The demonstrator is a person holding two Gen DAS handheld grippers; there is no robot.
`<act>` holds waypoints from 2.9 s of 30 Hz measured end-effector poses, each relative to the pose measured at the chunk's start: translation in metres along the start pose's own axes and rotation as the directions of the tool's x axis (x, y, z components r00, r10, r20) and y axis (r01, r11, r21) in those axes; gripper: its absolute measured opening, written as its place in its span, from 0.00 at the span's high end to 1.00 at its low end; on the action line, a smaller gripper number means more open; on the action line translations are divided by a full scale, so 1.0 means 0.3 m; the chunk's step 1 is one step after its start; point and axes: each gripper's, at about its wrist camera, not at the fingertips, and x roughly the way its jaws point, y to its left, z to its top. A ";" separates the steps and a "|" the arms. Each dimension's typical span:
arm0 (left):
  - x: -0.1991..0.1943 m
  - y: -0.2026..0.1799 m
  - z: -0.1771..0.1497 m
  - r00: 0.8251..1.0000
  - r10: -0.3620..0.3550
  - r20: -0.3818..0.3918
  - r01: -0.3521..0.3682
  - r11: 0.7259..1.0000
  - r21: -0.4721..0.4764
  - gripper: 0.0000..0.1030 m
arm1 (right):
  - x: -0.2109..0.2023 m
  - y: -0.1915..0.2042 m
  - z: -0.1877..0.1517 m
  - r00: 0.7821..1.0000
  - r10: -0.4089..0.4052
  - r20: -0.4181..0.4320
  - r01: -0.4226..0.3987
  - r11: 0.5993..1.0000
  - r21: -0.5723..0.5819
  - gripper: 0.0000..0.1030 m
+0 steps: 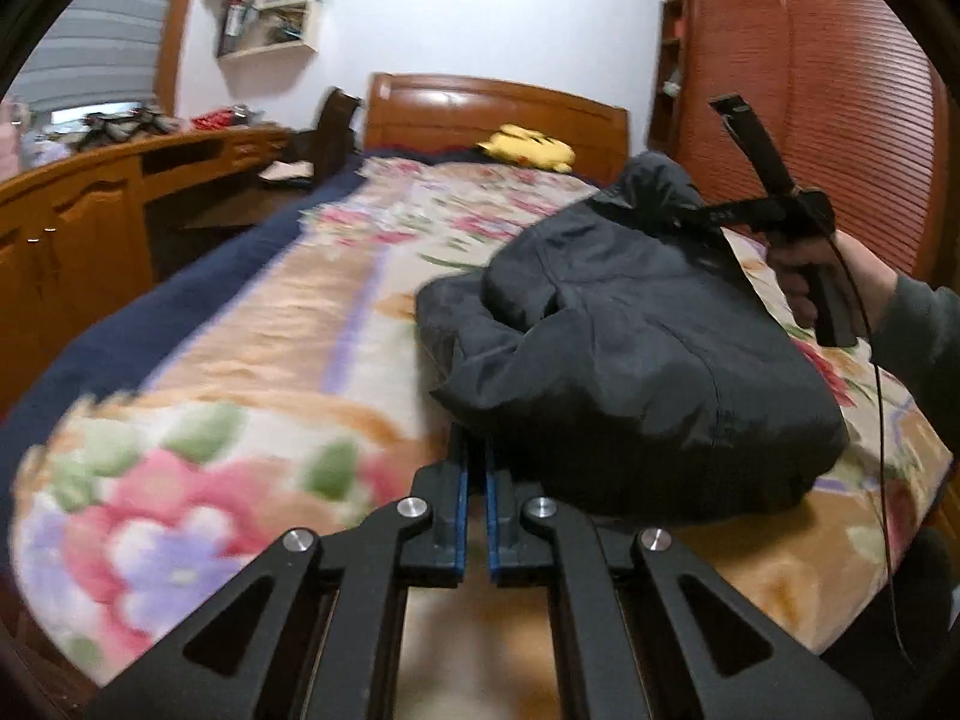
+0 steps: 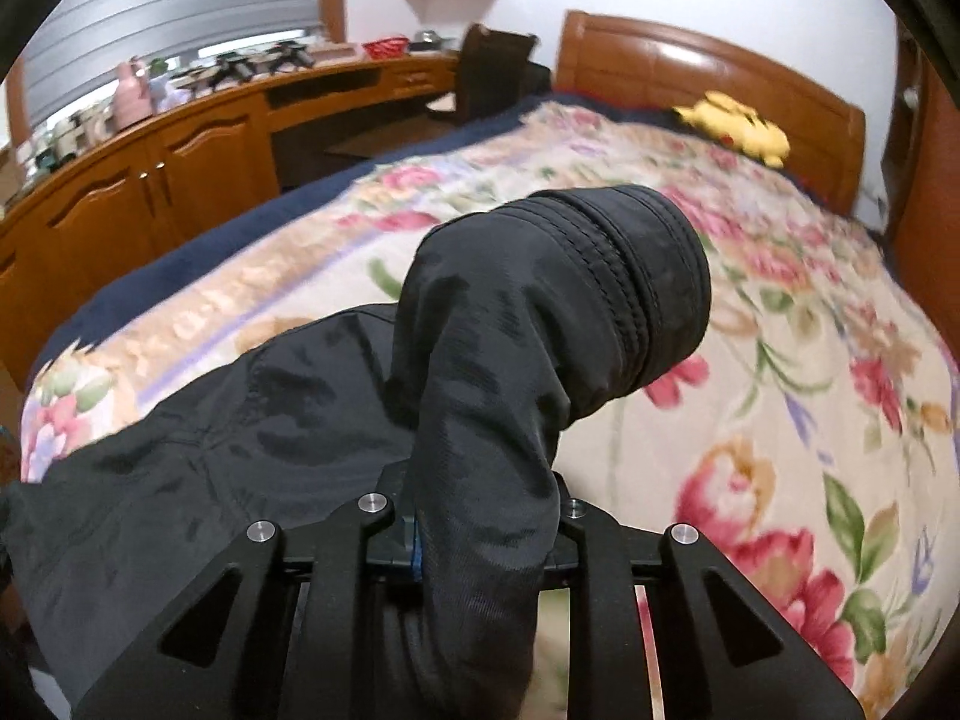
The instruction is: Fold large clothes
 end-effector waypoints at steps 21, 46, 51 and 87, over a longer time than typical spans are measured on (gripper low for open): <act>-0.247 0.785 -0.096 0.872 0.490 -0.017 -0.486 0.858 -0.164 0.98 | 0.364 1.031 0.416 0.973 0.216 0.087 -0.186 0.947 -0.263 0.79; -0.331 0.452 0.033 0.912 0.409 0.043 -0.402 0.909 -0.112 0.60 | -0.038 0.700 0.040 0.980 0.165 0.115 -0.144 0.974 -0.172 0.21; -0.298 0.313 0.076 0.933 0.355 0.053 -0.350 0.933 -0.080 0.49 | -0.178 0.610 -0.023 0.976 0.138 0.170 -0.112 0.982 -0.151 0.21; 0.148 -0.658 0.126 1.000 -0.026 0.002 0.026 0.995 0.096 0.47 | -0.531 -0.050 -0.633 0.948 -0.209 0.241 0.167 0.969 0.184 0.21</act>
